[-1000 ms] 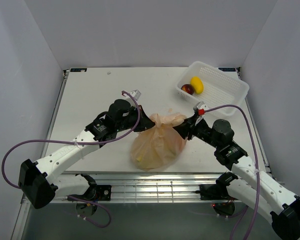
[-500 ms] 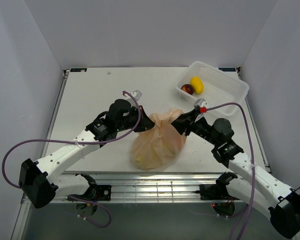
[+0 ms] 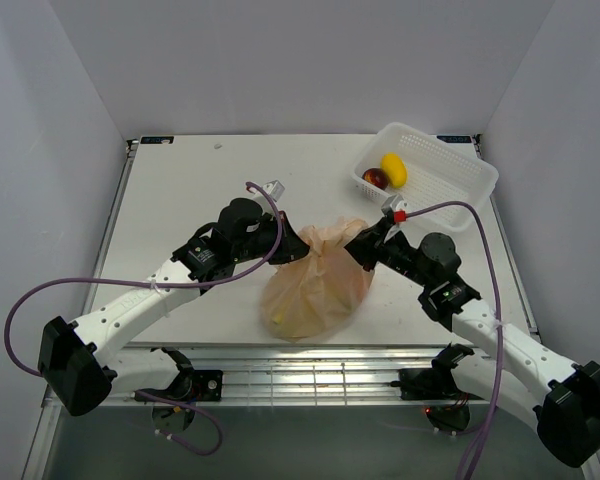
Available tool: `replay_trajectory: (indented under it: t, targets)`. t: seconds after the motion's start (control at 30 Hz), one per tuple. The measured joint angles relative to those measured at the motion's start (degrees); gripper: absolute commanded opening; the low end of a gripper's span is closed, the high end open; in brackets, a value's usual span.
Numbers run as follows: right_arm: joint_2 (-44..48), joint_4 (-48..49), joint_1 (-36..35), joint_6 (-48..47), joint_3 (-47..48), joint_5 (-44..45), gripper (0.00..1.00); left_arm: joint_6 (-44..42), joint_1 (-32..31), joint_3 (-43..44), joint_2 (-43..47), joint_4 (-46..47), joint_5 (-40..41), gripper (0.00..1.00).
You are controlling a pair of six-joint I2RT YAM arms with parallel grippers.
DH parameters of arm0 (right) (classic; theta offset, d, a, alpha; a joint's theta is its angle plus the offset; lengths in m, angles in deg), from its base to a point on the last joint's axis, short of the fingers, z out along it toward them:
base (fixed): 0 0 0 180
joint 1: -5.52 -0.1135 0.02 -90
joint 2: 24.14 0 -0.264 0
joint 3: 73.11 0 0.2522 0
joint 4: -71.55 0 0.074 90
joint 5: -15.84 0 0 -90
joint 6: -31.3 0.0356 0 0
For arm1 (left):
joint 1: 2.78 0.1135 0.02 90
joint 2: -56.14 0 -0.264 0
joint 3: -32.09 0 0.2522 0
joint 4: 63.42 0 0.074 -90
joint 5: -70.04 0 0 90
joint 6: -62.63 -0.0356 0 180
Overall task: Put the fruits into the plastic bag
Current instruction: Tie the plastic bag at the center of the board.
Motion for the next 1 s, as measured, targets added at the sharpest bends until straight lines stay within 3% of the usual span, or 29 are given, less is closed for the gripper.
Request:
replay_trajectory:
  t: [0.23, 0.5, 0.8, 1.0]
  targets:
    - [2.2, -9.8, 0.0, 1.2, 1.6, -1.3, 0.08, 0.4, 0.0, 0.2, 0.1, -2.2, 4.0, 0.00]
    - [-0.4, -23.0, 0.0, 2.9, 8.7, -15.8, 0.08, -0.5, 0.0, 0.3, 0.1, -3.1, 5.3, 0.00]
    - [-6.6, -15.7, 0.1, 9.9, 9.4, -27.6, 0.08, -1.4, 0.0, 0.1, 0.5, -2.5, 2.8, 0.00]
    - [-10.2, -7.5, -2.8, 13.0, 9.4, -28.2, 0.08, -1.4, 0.1, -0.1, 0.5, -1.8, 2.3, 0.00]
